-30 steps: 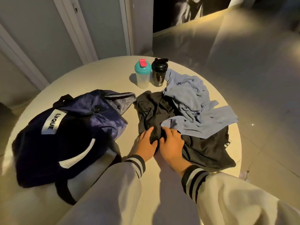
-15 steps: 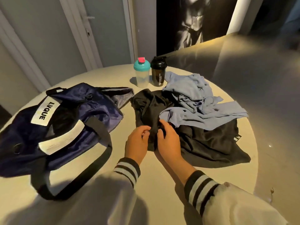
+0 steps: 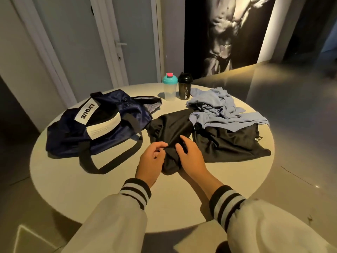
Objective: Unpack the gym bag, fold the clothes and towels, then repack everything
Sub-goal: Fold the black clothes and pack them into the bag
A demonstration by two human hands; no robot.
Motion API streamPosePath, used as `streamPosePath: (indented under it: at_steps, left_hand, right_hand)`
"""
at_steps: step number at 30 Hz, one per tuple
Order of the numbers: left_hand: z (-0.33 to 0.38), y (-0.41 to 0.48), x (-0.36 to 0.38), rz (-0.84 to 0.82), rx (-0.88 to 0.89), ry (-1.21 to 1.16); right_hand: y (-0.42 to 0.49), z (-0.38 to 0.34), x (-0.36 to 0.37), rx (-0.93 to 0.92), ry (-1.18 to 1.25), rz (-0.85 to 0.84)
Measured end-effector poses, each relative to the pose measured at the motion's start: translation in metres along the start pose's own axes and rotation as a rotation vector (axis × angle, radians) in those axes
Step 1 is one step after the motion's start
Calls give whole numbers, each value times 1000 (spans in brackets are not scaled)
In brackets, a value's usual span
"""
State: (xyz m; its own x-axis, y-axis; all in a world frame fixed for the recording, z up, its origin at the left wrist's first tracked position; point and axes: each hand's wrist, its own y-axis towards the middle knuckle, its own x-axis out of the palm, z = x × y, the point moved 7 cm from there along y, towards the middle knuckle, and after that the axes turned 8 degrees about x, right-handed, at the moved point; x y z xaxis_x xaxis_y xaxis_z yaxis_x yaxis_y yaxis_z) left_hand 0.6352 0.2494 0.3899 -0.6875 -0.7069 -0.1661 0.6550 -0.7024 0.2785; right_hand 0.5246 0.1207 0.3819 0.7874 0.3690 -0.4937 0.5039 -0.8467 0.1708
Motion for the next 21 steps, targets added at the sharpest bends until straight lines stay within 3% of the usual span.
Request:
streamPosePath:
  at_steps: [7, 13, 18, 21]
  left_hand:
    - [-9, -10, -15, 120, 45, 119]
    - [-14, -5, 13, -181, 72, 722]
    - [-7, -17, 25, -239, 115, 558]
    - [-3, -25, 29, -210, 35, 305]
  right_hand:
    - [-13, 8, 19, -55, -140, -103]
    - [-10, 6, 15, -30, -260, -91]
    - [-15, 9, 3, 99, 90, -155]
    - [-21, 9, -9, 113, 181, -125]
